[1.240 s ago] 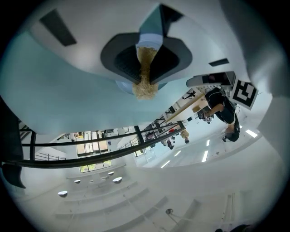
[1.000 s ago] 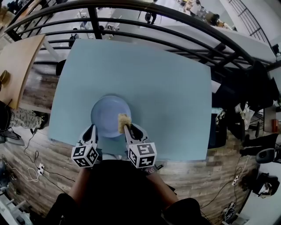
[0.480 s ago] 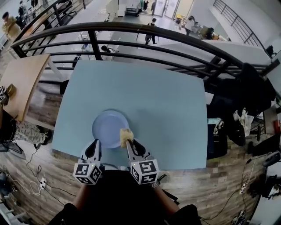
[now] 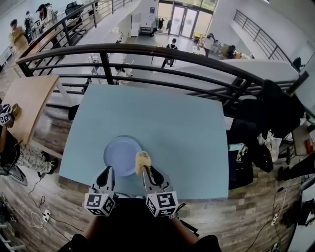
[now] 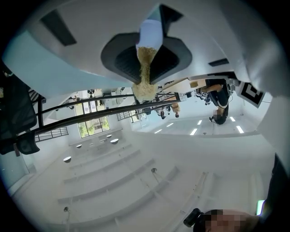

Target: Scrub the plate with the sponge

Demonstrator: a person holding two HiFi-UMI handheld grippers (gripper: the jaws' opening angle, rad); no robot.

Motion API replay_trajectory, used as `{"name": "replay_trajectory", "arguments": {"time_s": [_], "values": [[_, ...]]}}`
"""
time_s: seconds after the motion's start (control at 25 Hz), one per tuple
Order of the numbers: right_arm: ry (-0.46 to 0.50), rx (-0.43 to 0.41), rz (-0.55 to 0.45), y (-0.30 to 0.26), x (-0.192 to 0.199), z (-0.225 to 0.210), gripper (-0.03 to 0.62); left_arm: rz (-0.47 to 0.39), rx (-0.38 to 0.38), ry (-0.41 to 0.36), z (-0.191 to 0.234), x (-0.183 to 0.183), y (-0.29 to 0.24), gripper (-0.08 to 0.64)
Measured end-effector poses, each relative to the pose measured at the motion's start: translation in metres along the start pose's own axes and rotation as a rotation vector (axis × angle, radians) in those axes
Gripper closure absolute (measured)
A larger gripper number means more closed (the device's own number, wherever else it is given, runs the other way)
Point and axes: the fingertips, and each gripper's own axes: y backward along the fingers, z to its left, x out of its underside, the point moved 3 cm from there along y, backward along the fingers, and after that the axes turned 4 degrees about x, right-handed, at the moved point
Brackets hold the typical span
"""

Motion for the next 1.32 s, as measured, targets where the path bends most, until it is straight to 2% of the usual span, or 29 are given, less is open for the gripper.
{"name": "replay_trajectory", "arguments": {"time_s": [0.24, 0.68, 1.32], "values": [[0.029, -0.028, -0.022, 0.005, -0.003, 0.008, 0.528, -0.028, -0.011, -0.008, -0.004, -0.005, 0.006, 0.557], [0.025, -0.029, -0.015, 0.011, 0.0, 0.002, 0.528, -0.018, 0.01, -0.011, -0.015, 0.001, 0.004, 0.557], [0.032, -0.059, 0.005, 0.009, 0.008, 0.01, 0.528, -0.008, -0.015, 0.013, -0.008, 0.009, 0.013, 0.557]]}}
